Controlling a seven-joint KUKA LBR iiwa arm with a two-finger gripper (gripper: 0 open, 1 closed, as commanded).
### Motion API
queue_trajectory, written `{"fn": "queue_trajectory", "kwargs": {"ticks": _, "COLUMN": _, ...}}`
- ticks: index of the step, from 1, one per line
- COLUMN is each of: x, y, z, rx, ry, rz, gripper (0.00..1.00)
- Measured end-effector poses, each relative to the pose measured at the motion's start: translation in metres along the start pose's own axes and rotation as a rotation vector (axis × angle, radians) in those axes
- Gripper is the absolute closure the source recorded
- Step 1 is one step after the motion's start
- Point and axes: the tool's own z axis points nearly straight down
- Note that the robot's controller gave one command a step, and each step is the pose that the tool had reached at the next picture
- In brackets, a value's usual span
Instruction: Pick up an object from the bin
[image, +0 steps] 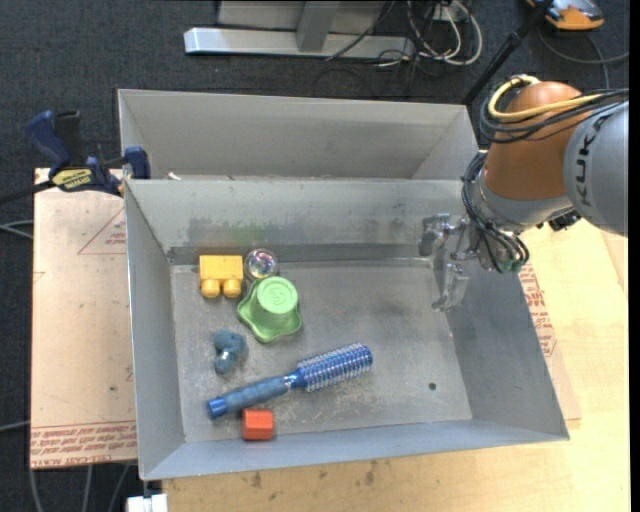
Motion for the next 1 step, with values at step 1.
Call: {"fn": "queue_trajectory", "kwargs": {"ticks": 1, "x": 0.0487, "y": 0.1681, "z": -0.0123, "rx": -0.005, "ry": 0.001, "rz": -0.254, "gripper": 0.0}}
